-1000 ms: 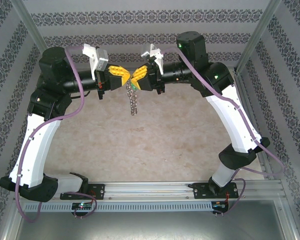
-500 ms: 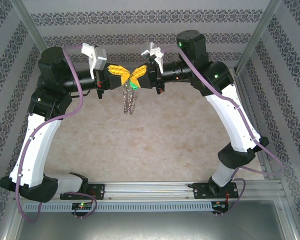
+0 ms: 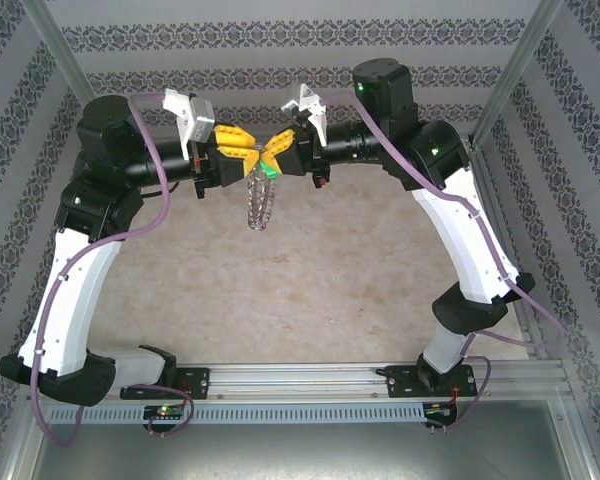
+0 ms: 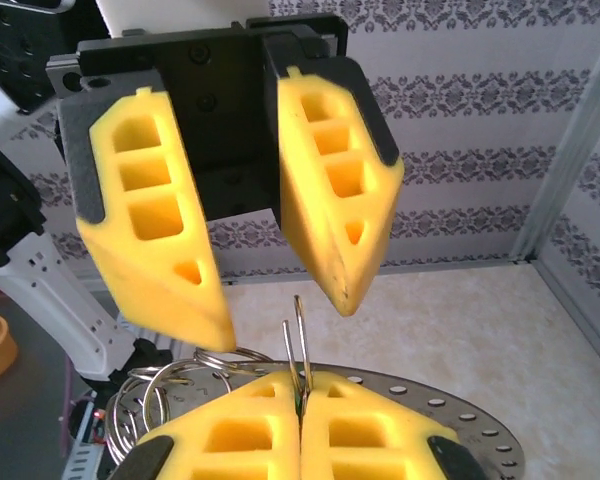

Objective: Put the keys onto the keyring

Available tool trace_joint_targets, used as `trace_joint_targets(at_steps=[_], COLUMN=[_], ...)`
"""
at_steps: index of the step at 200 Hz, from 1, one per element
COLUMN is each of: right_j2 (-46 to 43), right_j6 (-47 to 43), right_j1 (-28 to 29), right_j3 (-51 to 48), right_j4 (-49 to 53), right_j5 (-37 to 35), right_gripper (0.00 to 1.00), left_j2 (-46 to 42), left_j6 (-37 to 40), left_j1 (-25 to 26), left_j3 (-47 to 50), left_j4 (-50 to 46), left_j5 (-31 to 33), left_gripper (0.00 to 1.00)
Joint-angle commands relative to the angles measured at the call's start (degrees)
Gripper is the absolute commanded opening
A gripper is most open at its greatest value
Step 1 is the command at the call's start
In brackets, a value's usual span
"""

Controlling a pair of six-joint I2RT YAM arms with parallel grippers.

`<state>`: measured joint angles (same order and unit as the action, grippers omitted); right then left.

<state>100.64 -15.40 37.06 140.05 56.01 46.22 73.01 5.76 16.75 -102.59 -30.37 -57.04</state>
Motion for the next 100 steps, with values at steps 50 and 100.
trace_joint_targets(at_steps=[50,100], right_j2=[6.1,7.4], right_j6=[-11.0,-11.6], right_j1=[3.9,4.3], right_j3=[11.0,12.2], right_j4=[15.7,16.6], right_j5=[-13.5,-15.2], right_gripper=[0.00,0.00], left_j2=[0.7,2.6], left_j6=[16.4,21.4], left_j1=[1.1,3.5], left_j3=[-7.9,-12.4], left_j4=[-18.6,-26.2], left_j5=[11.0,13.9], left_gripper=[0.42,0.39])
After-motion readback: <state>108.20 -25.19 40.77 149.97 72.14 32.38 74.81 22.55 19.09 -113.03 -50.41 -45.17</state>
